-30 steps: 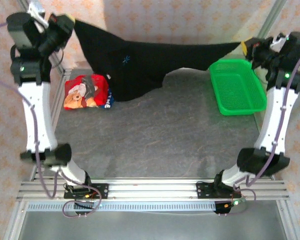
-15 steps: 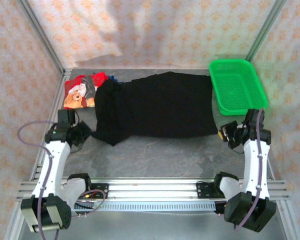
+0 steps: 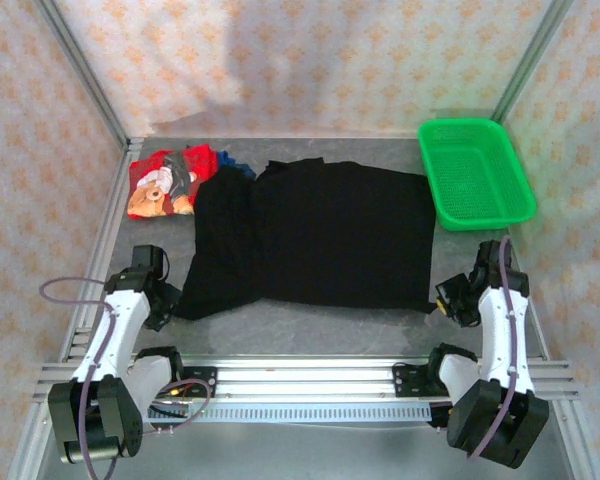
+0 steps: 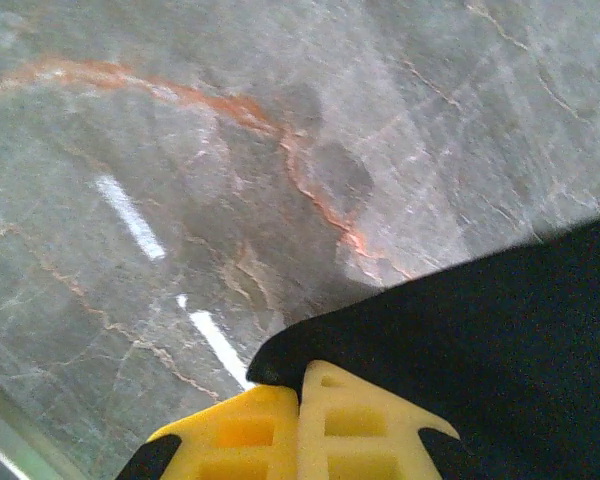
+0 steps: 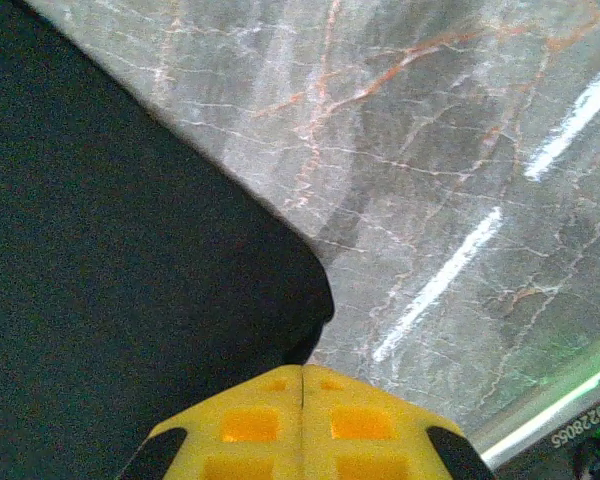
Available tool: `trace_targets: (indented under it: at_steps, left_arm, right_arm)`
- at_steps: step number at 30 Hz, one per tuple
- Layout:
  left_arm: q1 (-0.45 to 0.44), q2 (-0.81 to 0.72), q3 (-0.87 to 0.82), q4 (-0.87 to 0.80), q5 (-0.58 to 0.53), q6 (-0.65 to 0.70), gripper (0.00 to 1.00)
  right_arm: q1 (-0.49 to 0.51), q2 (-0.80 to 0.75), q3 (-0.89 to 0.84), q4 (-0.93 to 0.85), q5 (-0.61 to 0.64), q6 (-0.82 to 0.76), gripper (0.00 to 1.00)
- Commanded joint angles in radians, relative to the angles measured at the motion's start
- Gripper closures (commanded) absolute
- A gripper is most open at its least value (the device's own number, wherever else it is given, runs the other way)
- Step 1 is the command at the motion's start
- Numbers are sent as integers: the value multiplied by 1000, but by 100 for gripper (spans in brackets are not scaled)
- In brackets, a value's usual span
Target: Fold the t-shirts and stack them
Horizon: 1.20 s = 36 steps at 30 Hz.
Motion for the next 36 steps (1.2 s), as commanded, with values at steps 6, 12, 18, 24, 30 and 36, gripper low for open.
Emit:
trace_targets:
  at_steps: [6,12,18,24,30,36]
  left_arm:
    - [2,-144,91,-174,-134,-82,100]
    - [1,-99,-22,-72,-51,-138,100]
    - [-5,-109,-130,3,17,-159,100]
    - [-28,-128,-106,2,43,-139,100]
    - [-47,-145,91,-97,-35,-55,100]
    - [-48,-141,38,-96,-25,-91,100]
  right_arm:
    - [-6,-109,-1,-133,80,30,100]
    - [-4,-126,-74,-99,56,64,100]
    - [1,-126,-134,-57,32,69,100]
    - [11,-115,-109,-52,27,64,100]
    - [13,-97,-25,-74,60,51,100]
    - [13,-71,-45,-61,66,65,100]
